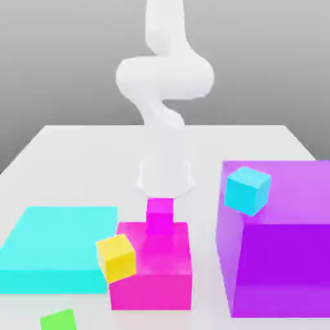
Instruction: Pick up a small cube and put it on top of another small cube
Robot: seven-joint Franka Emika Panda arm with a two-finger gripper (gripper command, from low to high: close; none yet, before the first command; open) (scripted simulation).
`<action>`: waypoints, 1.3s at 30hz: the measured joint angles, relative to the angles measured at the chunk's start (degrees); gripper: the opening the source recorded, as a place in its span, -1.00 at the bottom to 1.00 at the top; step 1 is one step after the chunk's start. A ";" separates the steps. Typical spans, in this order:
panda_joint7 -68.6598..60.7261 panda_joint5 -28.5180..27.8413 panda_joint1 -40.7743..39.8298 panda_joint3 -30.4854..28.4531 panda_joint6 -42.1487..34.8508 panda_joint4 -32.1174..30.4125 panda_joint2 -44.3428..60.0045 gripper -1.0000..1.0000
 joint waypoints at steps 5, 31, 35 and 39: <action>9.01 -2.35 -5.09 2.20 2.59 0.80 10.75 0.00; 43.78 -0.72 -17.27 0.31 17.27 4.73 63.74 0.00; 44.29 -0.64 -17.21 0.03 22.93 6.17 71.34 -1.00; 44.28 -0.63 -17.21 0.04 23.03 6.17 71.34 -1.00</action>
